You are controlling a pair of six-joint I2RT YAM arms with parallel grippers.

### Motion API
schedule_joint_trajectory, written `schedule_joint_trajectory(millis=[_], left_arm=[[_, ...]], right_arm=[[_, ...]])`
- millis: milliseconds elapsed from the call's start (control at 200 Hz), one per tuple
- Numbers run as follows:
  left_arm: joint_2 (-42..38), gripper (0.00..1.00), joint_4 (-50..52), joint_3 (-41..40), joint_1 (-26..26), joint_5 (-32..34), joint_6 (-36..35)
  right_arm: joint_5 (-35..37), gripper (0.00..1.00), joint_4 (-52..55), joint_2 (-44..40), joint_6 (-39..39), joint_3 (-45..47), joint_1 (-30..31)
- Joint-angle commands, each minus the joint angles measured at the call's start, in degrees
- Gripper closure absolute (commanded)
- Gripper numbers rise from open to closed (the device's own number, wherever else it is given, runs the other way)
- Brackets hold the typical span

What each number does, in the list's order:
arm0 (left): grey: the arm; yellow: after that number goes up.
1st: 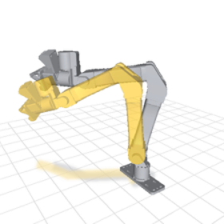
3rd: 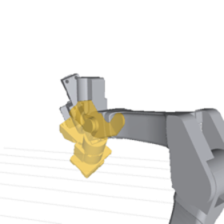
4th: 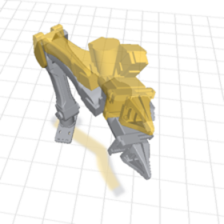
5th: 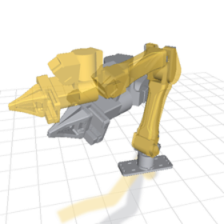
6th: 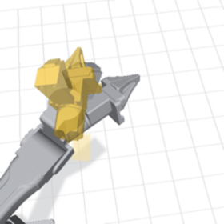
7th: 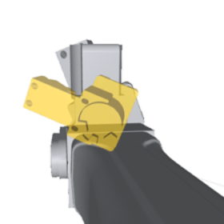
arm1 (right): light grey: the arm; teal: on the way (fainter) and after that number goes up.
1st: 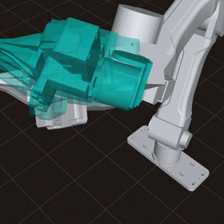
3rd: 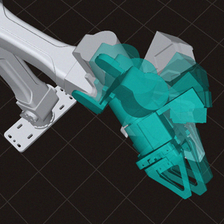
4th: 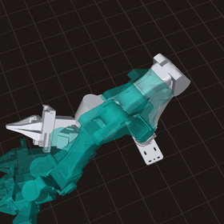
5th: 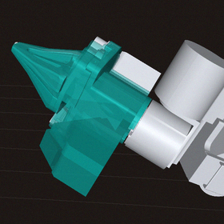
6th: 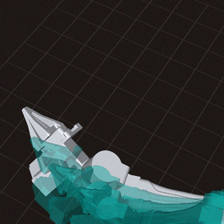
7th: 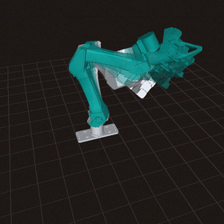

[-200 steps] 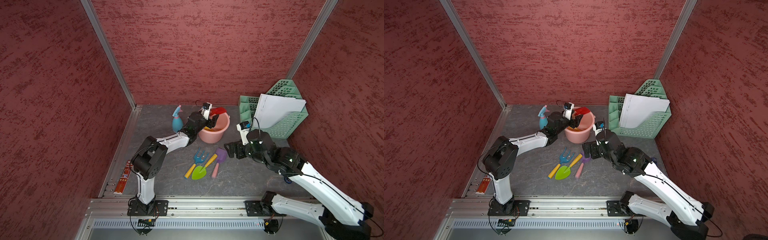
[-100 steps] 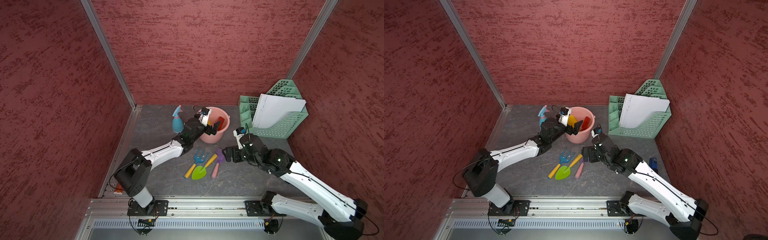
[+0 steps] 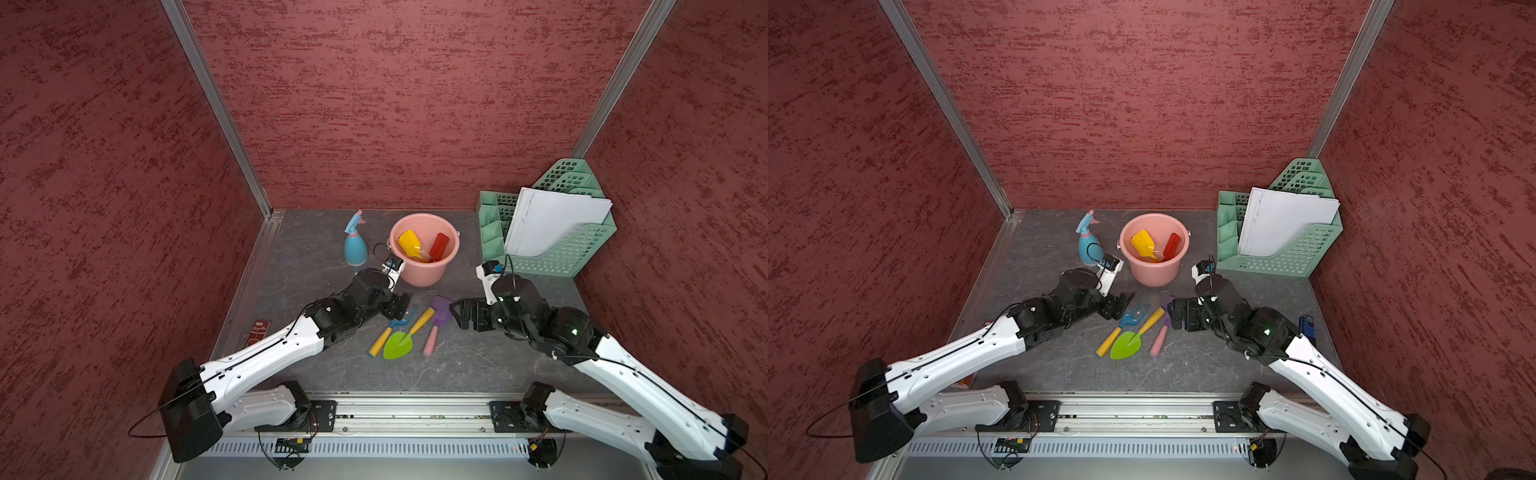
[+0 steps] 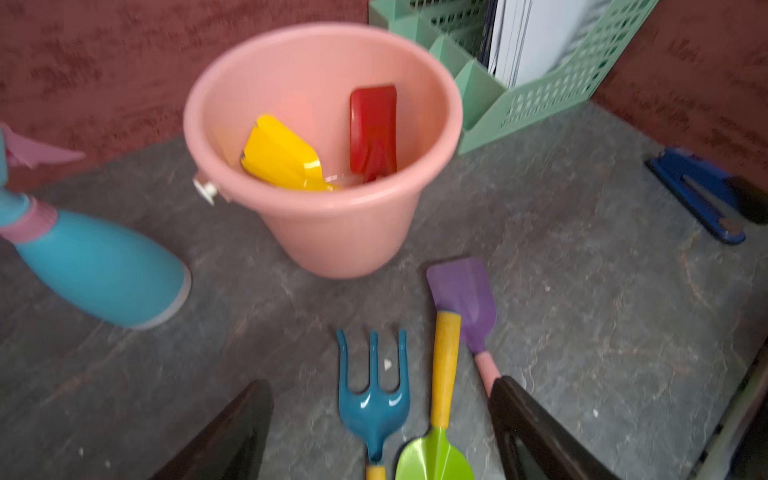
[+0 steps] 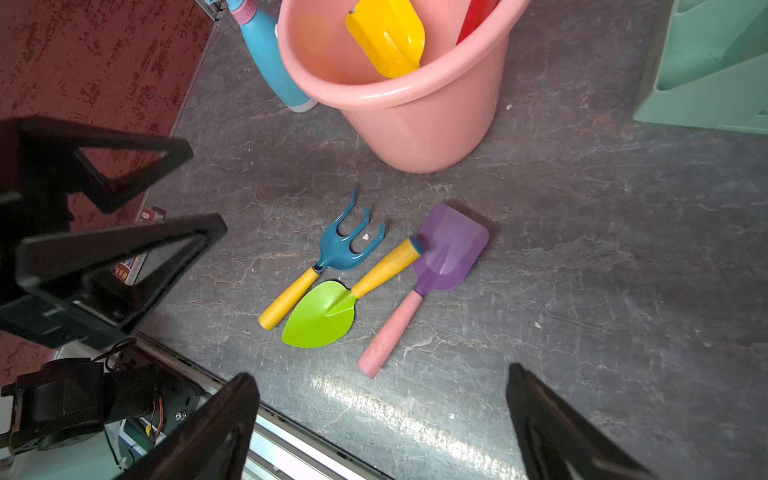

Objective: Organize the gardening tools
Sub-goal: Pick up the gardening tool from the center of the board.

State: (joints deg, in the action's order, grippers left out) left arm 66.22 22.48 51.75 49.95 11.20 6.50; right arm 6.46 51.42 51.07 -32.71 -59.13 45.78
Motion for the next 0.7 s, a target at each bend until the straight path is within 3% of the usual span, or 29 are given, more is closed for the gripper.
schedule_joint_trajectory(millis=[0, 260, 446, 691], left_arm=[[0.32, 0.17, 16.11, 1.40, 0.55, -0.95, 6.15], [7.50, 0.25, 22.38, 1.16, 0.19, -4.61, 9.94], [15.03, 0.28, 21.47, 2.70, -0.95, -7.93, 9.18], [20.49, 0.38, 19.71, 4.05, -2.70, -7.43, 7.91]], right_arm=[[-1.17, 0.02, 1.84, -1.53, -1.14, -0.08, -0.47], [-1.89, 0.02, 3.31, -2.52, -1.92, -0.31, -0.51], [-1.56, 0.01, 3.95, -4.26, -2.77, 0.15, -0.52], [-1.68, 0.02, 3.96, -5.10, -3.32, 0.94, -0.56]])
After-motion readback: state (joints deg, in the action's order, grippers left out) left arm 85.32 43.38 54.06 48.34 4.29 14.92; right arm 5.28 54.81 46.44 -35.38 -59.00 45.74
